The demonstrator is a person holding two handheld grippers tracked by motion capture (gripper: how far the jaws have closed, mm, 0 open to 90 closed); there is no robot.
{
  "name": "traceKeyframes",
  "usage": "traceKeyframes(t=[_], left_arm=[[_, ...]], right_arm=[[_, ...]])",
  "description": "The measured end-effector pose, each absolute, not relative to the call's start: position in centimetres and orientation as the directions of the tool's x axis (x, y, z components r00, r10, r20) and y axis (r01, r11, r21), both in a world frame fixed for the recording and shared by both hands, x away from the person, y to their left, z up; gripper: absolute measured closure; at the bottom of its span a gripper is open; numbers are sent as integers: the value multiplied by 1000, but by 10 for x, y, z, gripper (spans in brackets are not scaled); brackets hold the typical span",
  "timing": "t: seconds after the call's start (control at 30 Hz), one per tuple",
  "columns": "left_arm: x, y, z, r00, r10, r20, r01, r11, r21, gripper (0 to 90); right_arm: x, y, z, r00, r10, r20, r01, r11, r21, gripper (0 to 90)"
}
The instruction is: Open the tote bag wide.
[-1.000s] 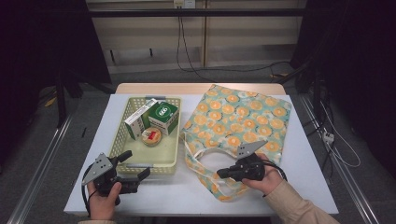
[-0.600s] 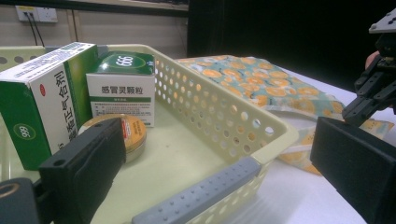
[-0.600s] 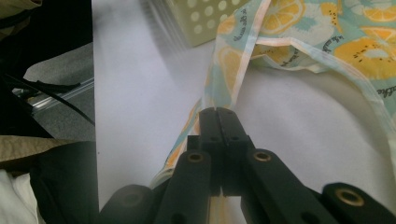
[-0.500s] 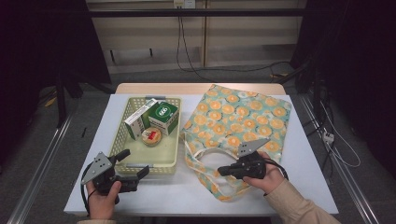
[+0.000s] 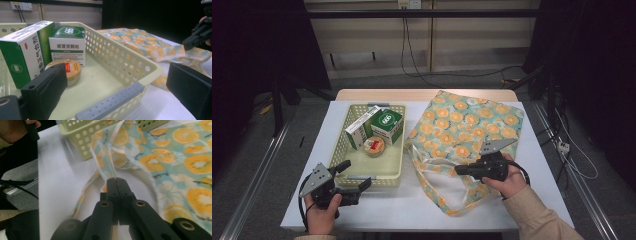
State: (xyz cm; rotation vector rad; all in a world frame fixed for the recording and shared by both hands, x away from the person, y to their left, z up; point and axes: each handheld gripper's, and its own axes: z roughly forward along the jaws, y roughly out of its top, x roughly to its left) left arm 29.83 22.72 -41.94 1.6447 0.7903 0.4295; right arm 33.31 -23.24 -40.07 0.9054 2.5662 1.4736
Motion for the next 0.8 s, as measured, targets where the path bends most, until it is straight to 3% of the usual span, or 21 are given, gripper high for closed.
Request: traceKeyframes(t=[0.8], left_arm=[[298,228,-421,696,704,-144,270,-70,960,34]], right_arm=[[381,-274,-404,-722,636,272,535,265,802,900]])
